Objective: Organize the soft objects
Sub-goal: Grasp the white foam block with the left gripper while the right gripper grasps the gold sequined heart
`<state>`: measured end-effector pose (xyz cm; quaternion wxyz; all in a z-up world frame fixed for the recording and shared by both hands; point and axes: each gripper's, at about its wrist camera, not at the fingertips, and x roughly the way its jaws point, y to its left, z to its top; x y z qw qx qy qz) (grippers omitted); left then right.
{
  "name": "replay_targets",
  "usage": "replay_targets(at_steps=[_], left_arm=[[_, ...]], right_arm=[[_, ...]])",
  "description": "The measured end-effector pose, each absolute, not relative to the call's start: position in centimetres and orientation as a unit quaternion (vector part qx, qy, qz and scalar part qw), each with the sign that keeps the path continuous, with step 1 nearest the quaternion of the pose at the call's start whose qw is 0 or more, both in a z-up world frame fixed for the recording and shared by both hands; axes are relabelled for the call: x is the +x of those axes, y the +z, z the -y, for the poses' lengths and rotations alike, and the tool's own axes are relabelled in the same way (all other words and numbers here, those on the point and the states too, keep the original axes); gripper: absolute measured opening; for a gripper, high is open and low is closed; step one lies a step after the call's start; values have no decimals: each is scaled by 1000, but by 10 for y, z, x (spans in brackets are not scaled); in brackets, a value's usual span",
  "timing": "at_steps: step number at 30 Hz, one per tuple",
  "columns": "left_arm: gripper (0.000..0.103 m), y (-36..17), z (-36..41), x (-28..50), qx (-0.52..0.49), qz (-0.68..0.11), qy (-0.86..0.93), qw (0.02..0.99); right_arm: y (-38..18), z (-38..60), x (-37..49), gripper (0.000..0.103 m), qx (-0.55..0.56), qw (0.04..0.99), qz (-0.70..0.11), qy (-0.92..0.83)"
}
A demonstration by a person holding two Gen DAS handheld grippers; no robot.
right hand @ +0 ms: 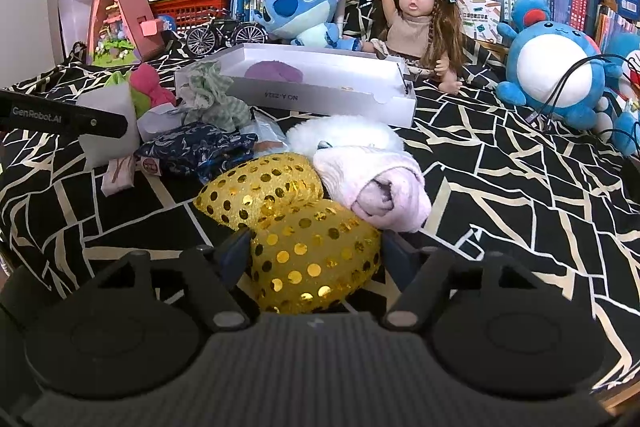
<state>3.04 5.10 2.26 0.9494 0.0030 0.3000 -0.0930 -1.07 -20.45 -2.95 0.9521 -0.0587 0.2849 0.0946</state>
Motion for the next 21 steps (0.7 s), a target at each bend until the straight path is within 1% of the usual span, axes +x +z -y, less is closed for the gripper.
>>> replay_targets(at_steps=[2, 3, 4, 6, 9, 13, 21], left_arm=[[62, 21, -51, 32, 0, -302, -90, 949], [55, 21, -51, 32, -4, -303, -87, 949], [55, 21, -51, 32, -7, -304, -85, 949], [54, 22, -52, 31, -15, -304, -87, 948], [53, 27, -52, 27, -13, -297, -87, 951], [53, 37, -50, 21, -9, -282, -90, 955], [53, 56, -51, 16, -28, -264, -99, 959]], right_arm=[[-31, 204, -8, 72, -56, 952, -287, 96], [-31, 204, -7, 71, -54, 951, -287, 97], [-32, 204, -5, 69, -51, 951, -289, 96], [-32, 205, -5, 63, -47, 952, -289, 93], [-29, 207, -9, 59, -39, 952, -287, 96], [-23, 207, -15, 58, -36, 953, -282, 108], [-4, 197, -19, 58, -48, 960, -245, 127]])
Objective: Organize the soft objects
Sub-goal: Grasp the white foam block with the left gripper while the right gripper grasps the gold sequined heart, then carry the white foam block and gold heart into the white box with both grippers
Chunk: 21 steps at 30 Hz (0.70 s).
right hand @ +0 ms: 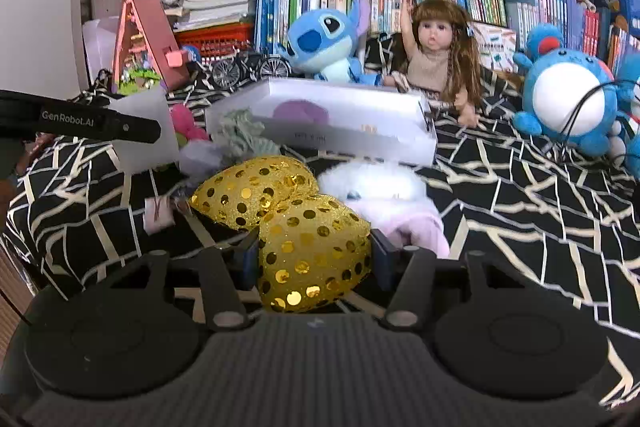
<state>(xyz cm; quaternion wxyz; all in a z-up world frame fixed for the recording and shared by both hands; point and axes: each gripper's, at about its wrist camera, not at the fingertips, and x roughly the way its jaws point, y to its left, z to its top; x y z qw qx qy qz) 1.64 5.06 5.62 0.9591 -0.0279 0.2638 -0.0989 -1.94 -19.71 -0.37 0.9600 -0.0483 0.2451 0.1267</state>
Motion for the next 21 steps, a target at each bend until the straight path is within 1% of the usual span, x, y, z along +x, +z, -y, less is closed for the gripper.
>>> replay_targets(at_steps=[9, 21], left_arm=[[53, 63, -55, 22, -44, -262, -98, 959], [52, 80, -70, 45, -83, -250, -88, 961]], right_arm=[[6, 199, -6, 58, -52, 968, -225, 102], [12, 214, 18, 58, -21, 971, -228, 73]])
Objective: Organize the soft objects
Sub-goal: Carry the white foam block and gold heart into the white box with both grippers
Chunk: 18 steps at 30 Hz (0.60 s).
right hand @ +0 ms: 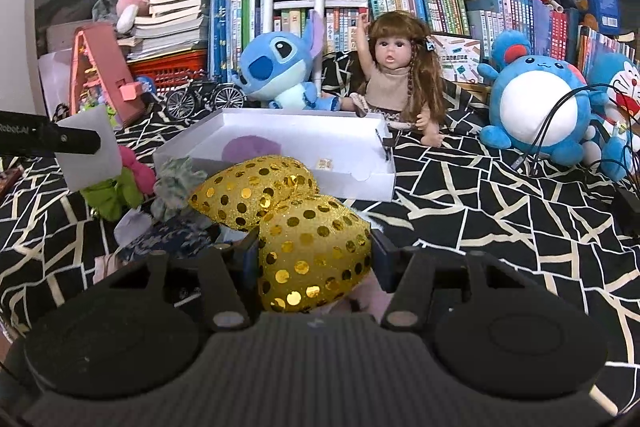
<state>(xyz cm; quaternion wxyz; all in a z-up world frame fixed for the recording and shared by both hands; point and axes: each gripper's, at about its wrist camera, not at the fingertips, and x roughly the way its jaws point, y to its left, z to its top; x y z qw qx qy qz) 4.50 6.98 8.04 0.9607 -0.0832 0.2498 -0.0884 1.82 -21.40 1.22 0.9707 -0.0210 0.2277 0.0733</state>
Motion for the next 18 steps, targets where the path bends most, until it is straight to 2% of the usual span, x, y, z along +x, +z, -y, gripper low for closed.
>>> replay_targets(at_steps=[18], left_arm=[[51, 99, -70, 137, -134, -279, -95, 946]], right_arm=[[34, 227, 93, 59, 22, 971, -227, 69]])
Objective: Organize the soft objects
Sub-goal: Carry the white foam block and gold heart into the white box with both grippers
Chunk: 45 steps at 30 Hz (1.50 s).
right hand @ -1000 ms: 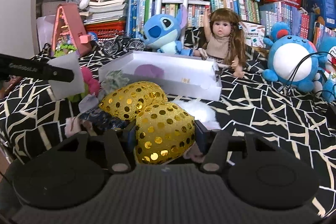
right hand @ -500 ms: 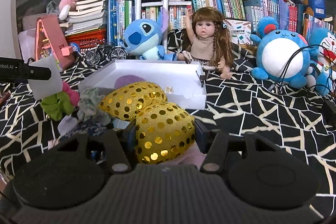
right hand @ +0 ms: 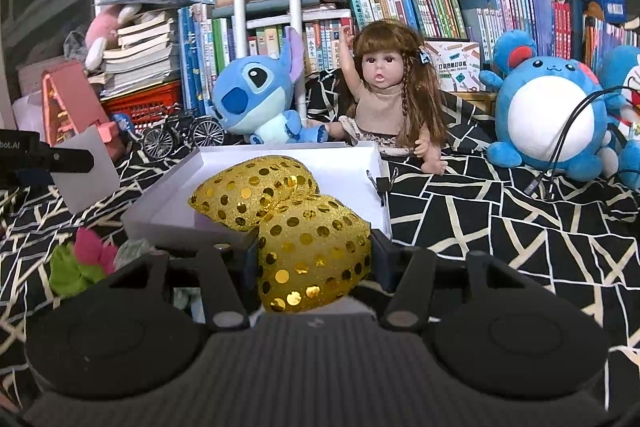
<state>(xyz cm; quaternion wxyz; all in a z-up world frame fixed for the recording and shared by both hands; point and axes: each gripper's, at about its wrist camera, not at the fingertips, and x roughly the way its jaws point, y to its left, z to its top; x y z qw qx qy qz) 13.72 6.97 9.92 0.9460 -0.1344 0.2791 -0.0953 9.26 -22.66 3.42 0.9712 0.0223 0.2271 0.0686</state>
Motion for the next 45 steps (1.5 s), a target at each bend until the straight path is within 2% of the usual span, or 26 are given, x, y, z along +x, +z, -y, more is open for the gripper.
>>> replay_targets(at_steps=[11, 22, 28, 38, 45], left_arm=[[51, 93, -50, 210, -110, -339, -79, 931], [51, 57, -33, 261, -101, -405, -57, 907], [52, 52, -24, 268, -76, -403, -46, 911], [52, 44, -25, 273, -109, -428, -69, 895], [52, 43, -20, 273, -99, -416, -71, 901]], right_arm=[[50, 233, 162, 59, 43, 959, -275, 44], [36, 239, 228, 60, 137, 924, -356, 24], [24, 237, 240, 60, 161, 913, -374, 9], [12, 229, 250, 61, 180, 906, -383, -7], [5, 224, 254, 62, 180, 904, -387, -18]])
